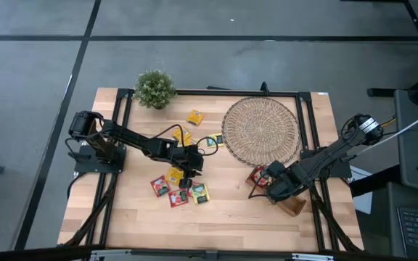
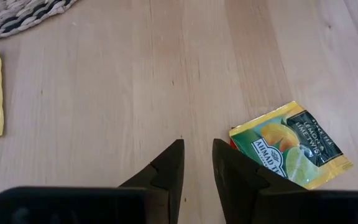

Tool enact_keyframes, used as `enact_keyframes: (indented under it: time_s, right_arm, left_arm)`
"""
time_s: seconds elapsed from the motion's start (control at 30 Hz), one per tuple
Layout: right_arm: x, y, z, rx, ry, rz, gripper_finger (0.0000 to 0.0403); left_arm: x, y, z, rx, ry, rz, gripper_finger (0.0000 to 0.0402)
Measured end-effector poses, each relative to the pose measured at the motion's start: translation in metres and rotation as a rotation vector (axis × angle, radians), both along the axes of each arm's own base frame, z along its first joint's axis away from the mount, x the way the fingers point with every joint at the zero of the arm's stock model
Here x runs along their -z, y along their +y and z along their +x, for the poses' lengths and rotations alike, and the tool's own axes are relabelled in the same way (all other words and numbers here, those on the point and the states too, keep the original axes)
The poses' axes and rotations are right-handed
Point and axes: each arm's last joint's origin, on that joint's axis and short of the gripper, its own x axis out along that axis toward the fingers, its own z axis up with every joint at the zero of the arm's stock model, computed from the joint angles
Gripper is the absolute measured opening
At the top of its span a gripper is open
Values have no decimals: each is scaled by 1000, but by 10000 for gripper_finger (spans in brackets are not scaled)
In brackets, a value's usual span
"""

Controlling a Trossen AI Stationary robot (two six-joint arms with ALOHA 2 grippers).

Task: Pick & Place Tea
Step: Put the middle yellow tea bag into the middle slot of the wooden organizer, then put the bottom yellow tea bag into the middle slot of the wooden organizer

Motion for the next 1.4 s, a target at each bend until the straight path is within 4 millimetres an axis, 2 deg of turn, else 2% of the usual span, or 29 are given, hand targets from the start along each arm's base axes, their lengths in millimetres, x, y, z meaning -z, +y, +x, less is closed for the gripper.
enact_keyframes:
  time_s: [0.13, 0.5, 1.07, 1.23, 1.4]
  right_arm:
    - [6, -2, -2, 22, 14, -11, 10]
    - [6, -2, -3, 168, 13, -19, 27]
    - [6, -3, -5, 287, 25, -39, 91]
    - [6, 0, 5, 282, -99, -27, 90]
    - [2, 6, 22, 239, -315, -17, 86]
  left_arm:
    - [0, 0, 0, -1, 0, -1, 78]
    - [-2, 0, 2, -8, -23, -9, 82]
    - [-2, 0, 2, -15, -27, -16, 82]
    - [-2, 0, 2, -14, -25, -17, 78]
    - [-1, -1, 1, -20, -9, -37, 79]
